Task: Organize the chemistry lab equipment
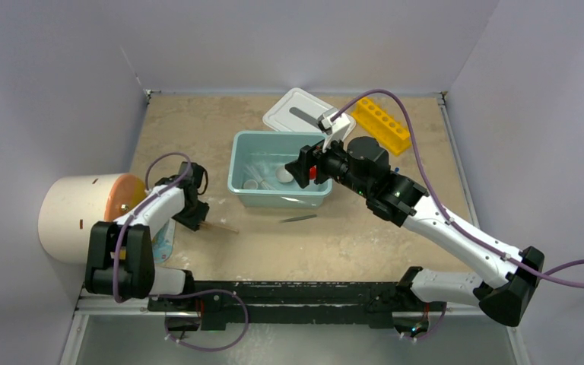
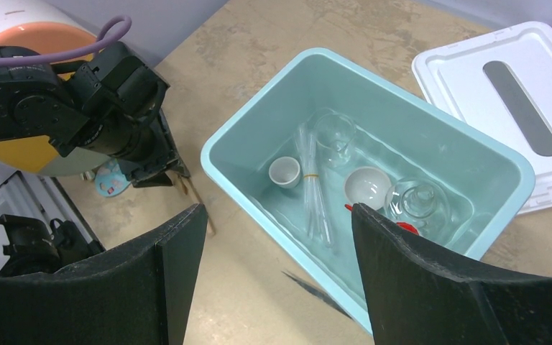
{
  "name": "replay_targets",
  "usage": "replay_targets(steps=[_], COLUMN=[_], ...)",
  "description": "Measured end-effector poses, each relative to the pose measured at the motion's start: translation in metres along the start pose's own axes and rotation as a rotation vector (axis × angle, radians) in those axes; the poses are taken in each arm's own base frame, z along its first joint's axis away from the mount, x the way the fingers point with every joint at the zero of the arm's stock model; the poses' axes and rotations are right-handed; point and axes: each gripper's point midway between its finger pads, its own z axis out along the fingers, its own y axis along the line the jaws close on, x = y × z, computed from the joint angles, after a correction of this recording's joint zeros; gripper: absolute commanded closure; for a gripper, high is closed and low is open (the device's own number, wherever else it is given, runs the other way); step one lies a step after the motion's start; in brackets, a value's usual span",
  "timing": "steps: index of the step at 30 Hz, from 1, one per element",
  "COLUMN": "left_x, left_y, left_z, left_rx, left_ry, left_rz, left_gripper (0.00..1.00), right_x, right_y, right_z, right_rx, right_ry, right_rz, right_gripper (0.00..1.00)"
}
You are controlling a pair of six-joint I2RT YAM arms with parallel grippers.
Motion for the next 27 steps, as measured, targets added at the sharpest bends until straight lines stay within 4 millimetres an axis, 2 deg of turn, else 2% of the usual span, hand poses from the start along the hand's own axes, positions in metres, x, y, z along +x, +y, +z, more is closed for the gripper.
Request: replay_targets(steps=[8,13,18,23,27], left_x=[0.001,0.000,0.001,-0.002,-0.017], left_y=[0.004,0.003,0.002,-0.007,-0.031], left_z=[0.007,0.008,0.005,-0.013,-0.049], left_rx=[-0.004,0.003,0.019,0.107,0.242], left_ry=[0.011,0.019,0.032,0.038,0.012], left_rz=[-0.002,-0.001,0.009,0.034,0.086], left_gripper=[0.81,1.00,1.00,1.00,1.00], right_x=[0.000,0.000,0.000,-0.001,-0.006], right_y=[0.000,0.000,0.000,0.000,0.001], right_z=[0.000,0.000,0.000,-0.001,-0.006], right_rx=[0.000,0.000,-0.001,0.000,-0.003], right_ry=[0.000,0.000,0.001,-0.001,-0.017], right_rz=[0.000,0.003,0.005,0.007,0.009], right_gripper=[0.24,0.24,0.24,0.24,0.24])
